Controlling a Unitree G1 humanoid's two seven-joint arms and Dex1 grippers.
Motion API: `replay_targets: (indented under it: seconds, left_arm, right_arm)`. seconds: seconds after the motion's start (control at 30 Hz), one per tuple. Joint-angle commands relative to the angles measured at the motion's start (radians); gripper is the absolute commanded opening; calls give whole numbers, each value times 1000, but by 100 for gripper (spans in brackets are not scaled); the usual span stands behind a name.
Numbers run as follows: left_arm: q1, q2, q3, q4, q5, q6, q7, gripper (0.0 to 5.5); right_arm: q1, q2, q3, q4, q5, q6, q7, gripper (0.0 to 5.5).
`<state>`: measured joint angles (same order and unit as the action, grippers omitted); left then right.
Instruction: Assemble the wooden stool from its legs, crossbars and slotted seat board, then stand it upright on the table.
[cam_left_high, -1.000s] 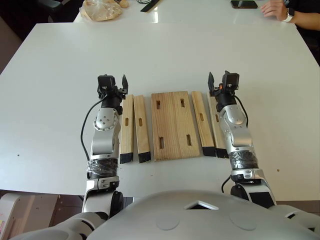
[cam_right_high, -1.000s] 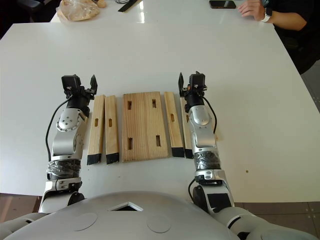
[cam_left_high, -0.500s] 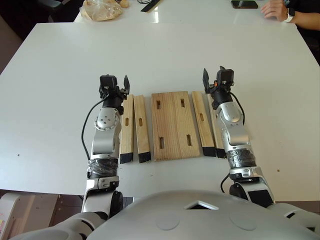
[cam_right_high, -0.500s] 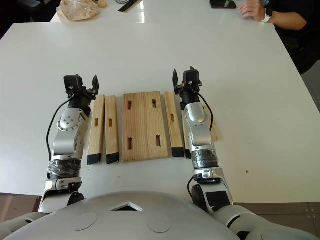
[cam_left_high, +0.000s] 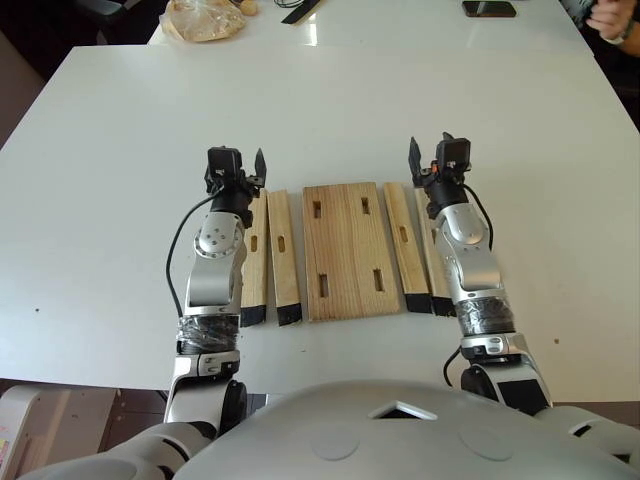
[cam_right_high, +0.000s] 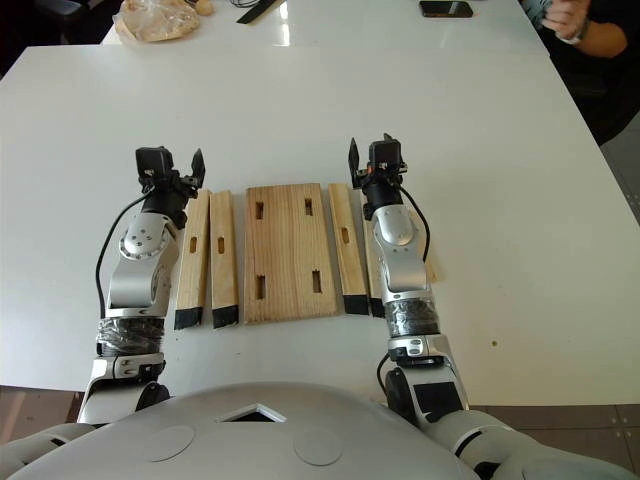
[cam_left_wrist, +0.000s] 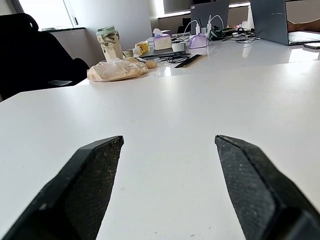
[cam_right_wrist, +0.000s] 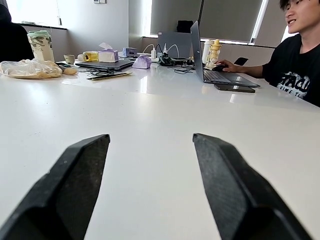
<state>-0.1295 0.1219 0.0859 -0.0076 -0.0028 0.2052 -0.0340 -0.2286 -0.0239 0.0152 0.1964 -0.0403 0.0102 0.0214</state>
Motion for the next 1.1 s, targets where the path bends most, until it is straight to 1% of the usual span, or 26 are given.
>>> replay_targets:
  seconds: [0.03, 0.27, 0.37, 0.43, 0.5, 0.67, 0.7, 0.8, 0.9, 0.97, 1.1]
  left_arm:
    - [4, 3, -8, -12, 3, 21, -2, 340]
    - [25, -2, -13, -33, 8, 37, 3, 340]
    - [76, 31, -13, -120, 6, 107, -29, 340]
    - [136, 67, 5, -227, -17, 203, -66, 340]
    - [202, 104, 48, -382, -76, 381, -110, 340]
    - [301, 274, 118, -702, -181, 745, -237, 340]
    - [342, 327, 107, -743, -190, 800, -268, 340]
    - [434, 412, 101, -800, -201, 900, -312, 340]
    - [490, 452, 147, -781, -214, 992, -331, 340]
    - [497, 461, 157, -780, -231, 1028, -347, 340]
    - [526, 461, 113, -775, -239, 1035, -346, 340]
  right_arm:
    - [-7, 1, -3, 3, 1, 7, -7, 306]
    - [-15, -3, -3, 9, 3, 7, 1, 306]
    - [-9, -8, -9, 1, 4, 9, 0, 306]
    - [0, -11, -18, -10, 5, 10, -6, 306]
    - [23, -12, -35, -25, 8, 12, -20, 306]
    - [137, -1, -53, -110, 3, 24, -61, 306]
    - [158, 3, -56, -123, 2, 26, -70, 306]
    - [193, 13, -61, -153, -1, 30, -91, 306]
    - [200, 17, -68, -174, 0, 40, -105, 306]
    - [201, 15, -75, -170, 4, 39, -109, 306]
    - [195, 14, -66, -157, 3, 38, -102, 306]
